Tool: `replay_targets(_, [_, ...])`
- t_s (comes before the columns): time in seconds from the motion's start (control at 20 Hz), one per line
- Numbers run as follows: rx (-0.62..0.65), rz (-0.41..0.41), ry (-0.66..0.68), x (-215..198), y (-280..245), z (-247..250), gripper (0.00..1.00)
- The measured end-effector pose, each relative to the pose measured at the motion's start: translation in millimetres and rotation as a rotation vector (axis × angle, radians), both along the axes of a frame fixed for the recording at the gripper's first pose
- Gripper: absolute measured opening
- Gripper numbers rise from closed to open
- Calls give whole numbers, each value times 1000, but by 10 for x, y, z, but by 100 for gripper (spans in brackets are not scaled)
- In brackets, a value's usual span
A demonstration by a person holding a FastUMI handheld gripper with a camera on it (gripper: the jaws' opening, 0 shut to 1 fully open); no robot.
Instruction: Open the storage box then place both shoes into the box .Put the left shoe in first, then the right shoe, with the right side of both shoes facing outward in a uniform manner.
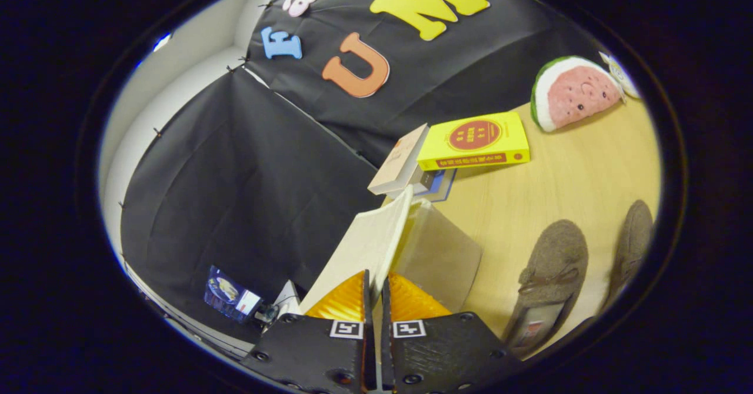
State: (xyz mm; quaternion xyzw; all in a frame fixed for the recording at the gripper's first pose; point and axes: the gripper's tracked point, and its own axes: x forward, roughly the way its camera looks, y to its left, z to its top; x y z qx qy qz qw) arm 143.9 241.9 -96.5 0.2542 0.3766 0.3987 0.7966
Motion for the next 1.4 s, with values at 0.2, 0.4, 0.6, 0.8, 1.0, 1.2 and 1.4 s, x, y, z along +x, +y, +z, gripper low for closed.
replay_targets(0.2, [16,-18,-33,-75,190,466,4])
replay_targets(0.4, [21,-11,-101,-207,511,920,4])
replay_targets(0.6, [42,-28,-118,-270,890,1225,4])
replay_targets(0.8, [76,-38,-110,-317,1346,1428,4])
replay_targets(1.0, [82,-42,-134,-375,1842,1525,9])
replay_targets(1.2, [74,-46,-155,-370,2216,1562,18])
replay_targets(1.4, [139,-14,-190,-436,2468,1773,36])
